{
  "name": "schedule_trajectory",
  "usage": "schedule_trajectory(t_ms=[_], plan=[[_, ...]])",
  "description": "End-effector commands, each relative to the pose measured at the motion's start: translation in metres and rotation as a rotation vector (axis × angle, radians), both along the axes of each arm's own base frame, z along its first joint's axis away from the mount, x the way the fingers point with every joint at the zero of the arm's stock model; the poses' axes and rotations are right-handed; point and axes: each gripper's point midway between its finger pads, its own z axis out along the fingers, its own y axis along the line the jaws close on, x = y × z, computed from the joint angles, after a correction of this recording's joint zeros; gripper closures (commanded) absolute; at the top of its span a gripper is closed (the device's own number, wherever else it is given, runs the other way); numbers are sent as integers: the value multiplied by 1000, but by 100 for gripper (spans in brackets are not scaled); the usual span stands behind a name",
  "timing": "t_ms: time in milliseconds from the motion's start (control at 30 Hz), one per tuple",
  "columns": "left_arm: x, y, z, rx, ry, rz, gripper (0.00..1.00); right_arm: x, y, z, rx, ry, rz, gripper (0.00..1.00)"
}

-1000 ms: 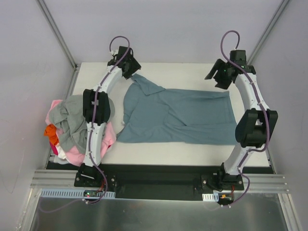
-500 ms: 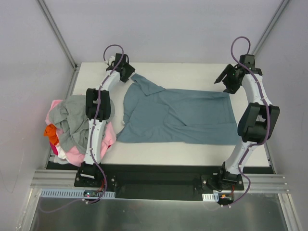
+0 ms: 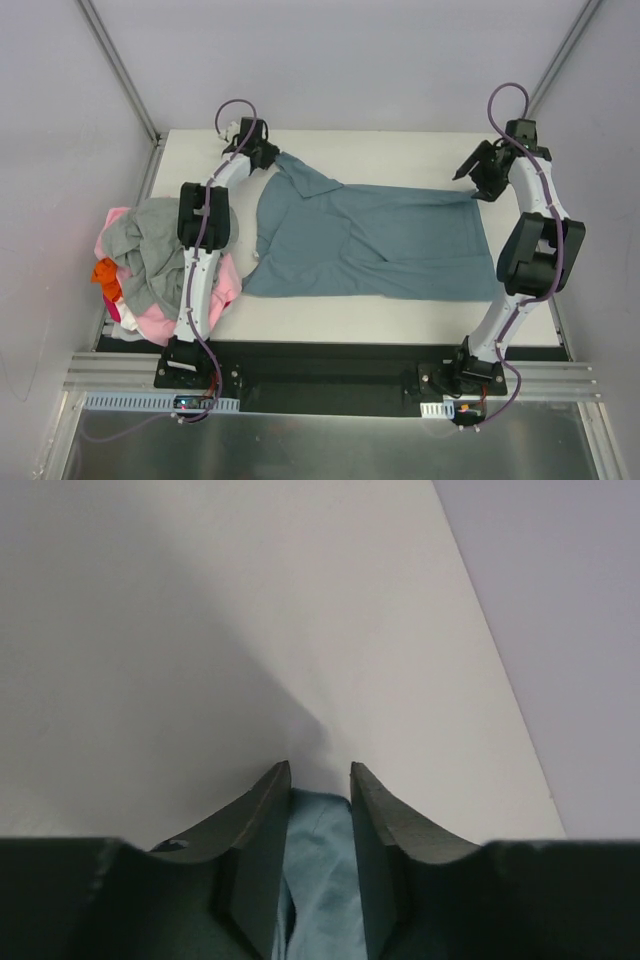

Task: Fold and stack the t-shirts
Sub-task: Grap the side of the flattened tshirt furthest away from the robot with both arms

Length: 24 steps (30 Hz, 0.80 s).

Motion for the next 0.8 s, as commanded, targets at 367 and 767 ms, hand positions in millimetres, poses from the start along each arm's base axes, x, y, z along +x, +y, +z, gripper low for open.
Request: schedule_trajectory(t_ms=[367,767], plan=[[-19,-2,75,0,-84,-30,100,16,-48,-16,-105,34,-59,28],[-30,-3,128,2,-159,-49,100,67,-71,-40,-145,13,-69,29]])
